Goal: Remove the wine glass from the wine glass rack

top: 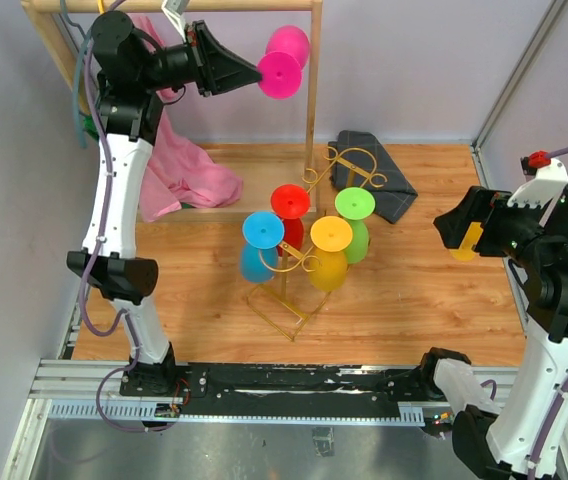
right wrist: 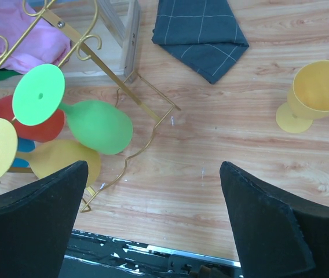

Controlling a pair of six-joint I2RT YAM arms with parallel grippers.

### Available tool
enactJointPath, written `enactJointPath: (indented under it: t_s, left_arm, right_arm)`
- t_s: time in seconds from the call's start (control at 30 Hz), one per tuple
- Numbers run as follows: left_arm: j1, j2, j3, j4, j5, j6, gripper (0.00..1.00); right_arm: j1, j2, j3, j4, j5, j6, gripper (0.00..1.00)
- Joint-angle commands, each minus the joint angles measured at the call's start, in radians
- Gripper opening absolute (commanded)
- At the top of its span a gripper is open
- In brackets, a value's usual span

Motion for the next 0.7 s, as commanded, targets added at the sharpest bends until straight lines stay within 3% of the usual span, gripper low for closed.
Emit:
enactJointPath:
  t_s: [0.0,0.13,0.23,0.5,0.67]
  left_arm:
    - [-0.070,-0.134,-0.020,-0.258,-0.178,0.641,0.00]
    - [-0.178,-0.310,-0.244,-0.303,-0.337,1.050,0.00]
    - [-0.231,-0.423,-0.399,-0.292,-0.364,1.239,0.00]
    - [-0.236,-0.648,-0.686,-0.272,-0.089,1.434,0.00]
    - [-0.238,-0.711,-0.756,-0.287,0.086,1.335,0.00]
  right_arm:
    - [-0.012,0.014,0.051,0.014,-0.038,0.018,0.98]
    - [-0.011,0.035,0.084,0.014,-0.081,0.034,0.99]
    - [-0.011,0.066,0.102,0.021,-0.143,0.052,0.98]
    - [-0.003,0.169,0.191,0.119,-0.309,0.183,0.98]
    - [-0.002,0.237,0.266,0.193,-0.403,0.296,0.99]
